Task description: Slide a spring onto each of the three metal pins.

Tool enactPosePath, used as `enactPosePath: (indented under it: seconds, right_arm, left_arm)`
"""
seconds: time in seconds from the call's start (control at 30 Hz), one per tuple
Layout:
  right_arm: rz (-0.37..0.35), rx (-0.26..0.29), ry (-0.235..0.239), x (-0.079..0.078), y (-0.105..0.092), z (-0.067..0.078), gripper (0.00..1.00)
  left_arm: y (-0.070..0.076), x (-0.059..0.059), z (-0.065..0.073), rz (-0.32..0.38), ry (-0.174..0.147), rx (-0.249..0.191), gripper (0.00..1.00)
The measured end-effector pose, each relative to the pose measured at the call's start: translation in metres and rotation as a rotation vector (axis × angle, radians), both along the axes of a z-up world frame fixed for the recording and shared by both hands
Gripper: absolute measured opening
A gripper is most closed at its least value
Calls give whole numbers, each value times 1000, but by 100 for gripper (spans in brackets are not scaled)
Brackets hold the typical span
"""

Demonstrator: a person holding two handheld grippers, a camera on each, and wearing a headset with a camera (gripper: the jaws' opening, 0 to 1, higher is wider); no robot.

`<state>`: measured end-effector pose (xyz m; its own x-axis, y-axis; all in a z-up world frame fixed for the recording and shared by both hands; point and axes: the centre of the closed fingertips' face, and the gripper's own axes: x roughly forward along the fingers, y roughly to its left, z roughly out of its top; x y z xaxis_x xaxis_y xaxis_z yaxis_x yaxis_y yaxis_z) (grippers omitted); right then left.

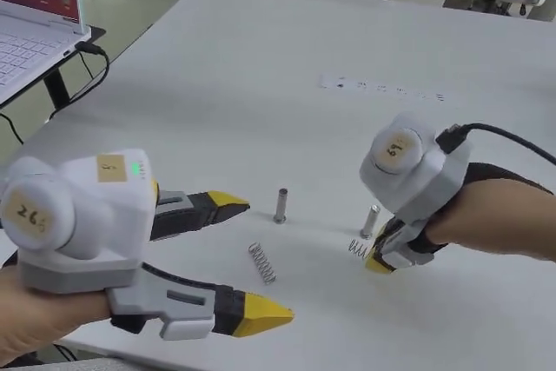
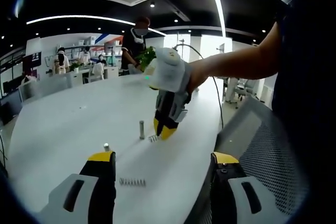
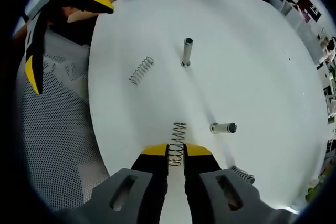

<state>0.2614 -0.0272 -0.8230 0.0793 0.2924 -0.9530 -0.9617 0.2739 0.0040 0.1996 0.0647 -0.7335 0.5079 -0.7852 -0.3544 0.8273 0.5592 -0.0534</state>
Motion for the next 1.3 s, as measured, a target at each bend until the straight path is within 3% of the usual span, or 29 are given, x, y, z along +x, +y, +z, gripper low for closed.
enactPosePath:
  seconds: [0.27, 0.5, 0.93, 1.3]
  right_arm:
    - [182, 68, 29, -43, 27, 46, 8]
    - [285, 110, 13, -66, 46, 70, 8]
    - [425, 125, -2, -88, 54, 87, 8]
    - [476, 139, -8, -93, 52, 92, 8]
  left_arm:
    - [-9, 1, 8, -52, -24, 12, 58]
    - [-17, -4, 13, -111, -52, 2, 39]
    - [-31, -17, 20, -212, -91, -11, 13]
    - [-38, -22, 21, -250, -76, -21, 4]
